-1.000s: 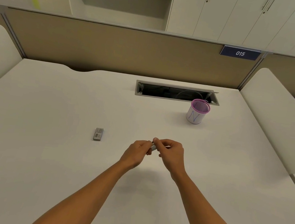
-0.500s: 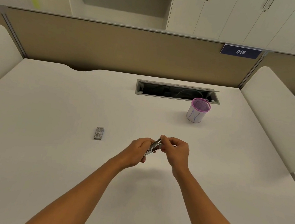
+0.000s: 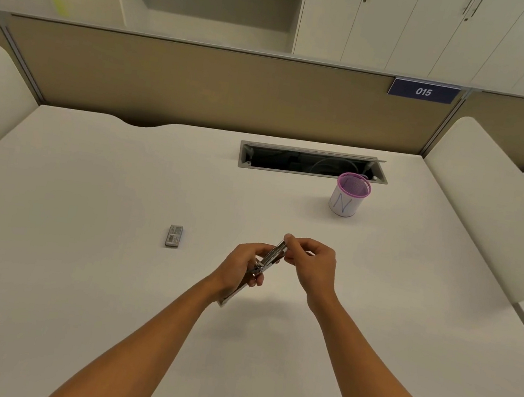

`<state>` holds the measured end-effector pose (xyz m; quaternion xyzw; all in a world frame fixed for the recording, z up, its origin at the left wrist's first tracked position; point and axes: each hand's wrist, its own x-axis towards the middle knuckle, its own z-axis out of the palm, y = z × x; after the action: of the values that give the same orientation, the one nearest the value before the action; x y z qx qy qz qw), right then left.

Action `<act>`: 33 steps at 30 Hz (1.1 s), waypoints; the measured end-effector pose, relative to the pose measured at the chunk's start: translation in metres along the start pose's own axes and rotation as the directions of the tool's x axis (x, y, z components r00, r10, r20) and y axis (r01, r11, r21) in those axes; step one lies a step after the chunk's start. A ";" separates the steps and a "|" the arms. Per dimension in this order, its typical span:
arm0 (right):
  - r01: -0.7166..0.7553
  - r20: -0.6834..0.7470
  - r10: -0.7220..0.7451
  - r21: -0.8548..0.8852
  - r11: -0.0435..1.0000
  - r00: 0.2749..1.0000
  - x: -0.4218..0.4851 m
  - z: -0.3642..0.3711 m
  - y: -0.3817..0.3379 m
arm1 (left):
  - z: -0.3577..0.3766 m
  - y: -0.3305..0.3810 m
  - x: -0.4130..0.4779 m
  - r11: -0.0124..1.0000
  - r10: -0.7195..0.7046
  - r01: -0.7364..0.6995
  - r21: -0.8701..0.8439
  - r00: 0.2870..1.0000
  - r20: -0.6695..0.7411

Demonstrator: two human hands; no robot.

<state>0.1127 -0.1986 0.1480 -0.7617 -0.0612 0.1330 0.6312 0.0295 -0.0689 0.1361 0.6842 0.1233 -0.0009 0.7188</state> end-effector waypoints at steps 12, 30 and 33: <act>0.071 0.025 -0.071 0.009 0.997 0.997 0.000 0.001 -0.002 | 0.000 0.000 0.002 0.996 -0.091 0.092 0.015 0.995 -0.027; -0.046 0.069 0.037 0.136 0.990 0.997 0.005 -0.010 0.015 | -0.006 0.001 -0.009 0.960 -0.275 0.273 0.069 0.961 0.013; -0.030 0.021 0.027 0.150 0.988 0.999 0.004 -0.011 0.011 | -0.006 0.003 -0.008 0.960 -0.270 0.269 0.077 0.963 0.000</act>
<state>0.1186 -0.2096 0.1387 -0.7114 -0.0462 0.1535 0.6843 0.0211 -0.0640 0.1402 0.6881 0.2112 -0.1069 0.6859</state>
